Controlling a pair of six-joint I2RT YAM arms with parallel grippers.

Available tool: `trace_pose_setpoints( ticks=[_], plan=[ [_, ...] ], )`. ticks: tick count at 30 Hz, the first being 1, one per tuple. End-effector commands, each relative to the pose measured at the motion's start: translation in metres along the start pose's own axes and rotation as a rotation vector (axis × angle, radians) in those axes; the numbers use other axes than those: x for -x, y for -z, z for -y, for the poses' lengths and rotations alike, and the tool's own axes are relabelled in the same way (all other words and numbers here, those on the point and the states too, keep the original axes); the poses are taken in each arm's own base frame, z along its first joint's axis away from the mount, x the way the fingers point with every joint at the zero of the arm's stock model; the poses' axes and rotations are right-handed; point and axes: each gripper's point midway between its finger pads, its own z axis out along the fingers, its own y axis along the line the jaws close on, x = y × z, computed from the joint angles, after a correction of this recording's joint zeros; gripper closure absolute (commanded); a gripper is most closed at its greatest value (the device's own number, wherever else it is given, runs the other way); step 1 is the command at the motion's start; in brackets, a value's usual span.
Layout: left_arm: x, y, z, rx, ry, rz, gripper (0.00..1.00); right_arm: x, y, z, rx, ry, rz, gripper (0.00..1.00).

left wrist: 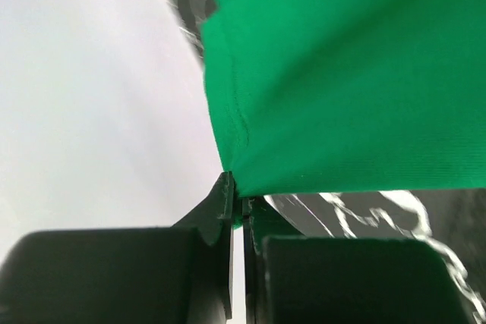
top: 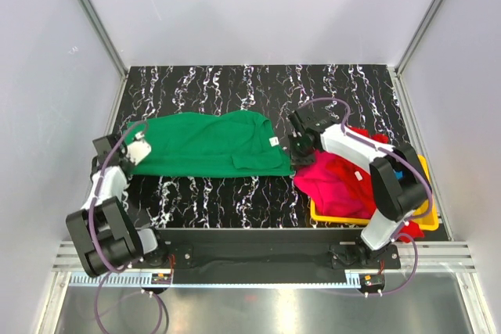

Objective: Fold and stack the t-shirts
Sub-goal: Fold the tshirt

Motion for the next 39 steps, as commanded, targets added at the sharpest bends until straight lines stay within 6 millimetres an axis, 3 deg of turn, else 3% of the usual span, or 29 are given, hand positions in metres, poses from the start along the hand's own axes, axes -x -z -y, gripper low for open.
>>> trace_pose_setpoints(
  ticks=[1, 3, 9, 11, 12, 13, 14, 15, 17, 18, 20, 21, 23, 24, 25, 26, 27, 28, 29, 30, 31, 32, 33, 34, 35, 36, 37, 38, 39],
  plan=[
    [-0.029, 0.004, 0.036, -0.111, -0.13, -0.055, 1.0, -0.025, 0.021, 0.007, 0.007, -0.022, -0.038, 1.0],
    [-0.043, 0.009, 0.051, -0.169, -0.157, -0.085, 1.0, -0.049, 0.022, 0.009, 0.019, -0.048, -0.085, 1.0],
    [-0.061, 0.015, 0.07, -0.265, -0.175, -0.122, 0.98, -0.077, 0.029, 0.001, 0.031, -0.035, -0.136, 1.0],
    [-0.058, 0.02, 0.077, -0.312, -0.172, -0.099, 0.71, -0.08, 0.026, 0.002, 0.027, -0.037, -0.15, 0.98],
    [-0.054, 0.022, 0.073, -0.31, -0.162, -0.09, 0.46, -0.08, 0.026, 0.003, 0.025, -0.035, -0.151, 0.88],
    [-0.053, 0.025, 0.075, -0.327, -0.151, -0.086, 0.38, -0.075, 0.028, 0.0, 0.032, -0.035, -0.137, 0.76],
    [-0.051, 0.026, 0.071, -0.319, -0.14, -0.082, 0.29, -0.072, 0.031, -0.002, 0.041, -0.029, -0.126, 0.58],
    [-0.046, 0.028, 0.06, -0.295, -0.117, -0.073, 0.26, -0.066, 0.036, -0.004, 0.045, -0.025, -0.104, 0.53],
    [-0.037, 0.032, 0.049, -0.282, -0.078, -0.046, 0.23, -0.045, 0.051, -0.017, 0.08, 0.004, -0.043, 0.48],
    [-0.026, 0.037, 0.031, -0.248, -0.033, -0.02, 0.22, -0.037, 0.056, -0.024, 0.107, 0.019, -0.028, 0.47],
    [-0.006, 0.046, 0.024, -0.279, 0.027, 0.055, 0.21, -0.007, 0.075, -0.044, 0.166, 0.073, 0.05, 0.47],
    [0.008, 0.052, 0.005, -0.254, 0.094, 0.091, 0.21, 0.003, 0.078, -0.052, 0.183, 0.096, 0.074, 0.47],
    [0.033, 0.055, -0.007, -0.254, 0.175, 0.174, 0.21, 0.045, 0.097, -0.071, 0.227, 0.162, 0.204, 0.45],
    [0.045, 0.052, -0.017, -0.243, 0.274, 0.187, 0.21, 0.058, 0.091, -0.075, 0.22, 0.185, 0.221, 0.45],
    [0.054, 0.047, -0.029, -0.204, 0.314, 0.199, 0.21, 0.083, 0.101, -0.085, 0.238, 0.213, 0.287, 0.46],
    [0.066, 0.043, -0.033, -0.192, 0.334, 0.206, 0.24, 0.099, 0.098, -0.089, 0.237, 0.25, 0.322, 0.51],
    [0.072, 0.032, -0.038, -0.187, 0.408, 0.185, 0.25, 0.108, 0.074, -0.088, 0.218, 0.254, 0.284, 0.56],
    [0.075, 0.025, -0.05, -0.14, 0.443, 0.166, 0.27, 0.135, 0.084, -0.098, 0.238, 0.259, 0.332, 0.65],
    [0.079, 0.02, -0.055, -0.135, 0.471, 0.159, 0.29, 0.141, 0.077, -0.099, 0.228, 0.292, 0.313, 0.66],
    [0.085, 0.01, -0.064, -0.135, 0.53, 0.147, 0.33, 0.146, 0.046, -0.096, 0.194, 0.301, 0.266, 0.67],
    [0.087, 0.004, -0.069, -0.132, 0.547, 0.139, 0.33, 0.171, 0.055, -0.107, 0.196, 0.318, 0.322, 0.64],
    [0.091, -0.001, -0.071, -0.143, 0.556, 0.138, 0.34, 0.177, 0.045, -0.105, 0.173, 0.347, 0.307, 0.62],
    [0.097, -0.011, -0.075, -0.152, 0.575, 0.133, 0.34, 0.182, 0.014, -0.1, 0.129, 0.347, 0.274, 0.6],
    [0.1, -0.016, -0.076, -0.163, 0.582, 0.133, 0.33, 0.202, 0.019, -0.107, 0.13, 0.356, 0.322, 0.59],
    [0.104, -0.021, -0.076, -0.173, 0.591, 0.131, 0.32, 0.206, 0.01, -0.106, 0.115, 0.363, 0.315, 0.55],
    [0.109, -0.03, -0.08, -0.185, 0.608, 0.128, 0.32, 0.205, -0.018, -0.102, 0.092, 0.365, 0.276, 0.53],
    [0.114, -0.033, -0.079, -0.208, 0.615, 0.141, 0.31, 0.219, -0.015, -0.11, 0.105, 0.373, 0.313, 0.52],
    [0.118, -0.038, -0.081, -0.212, 0.623, 0.144, 0.31, 0.221, -0.022, -0.112, 0.109, 0.386, 0.306, 0.49],
    [0.121, -0.046, -0.083, -0.22, 0.638, 0.143, 0.31, 0.215, -0.046, -0.111, 0.121, 0.394, 0.263, 0.48]
  ],
)
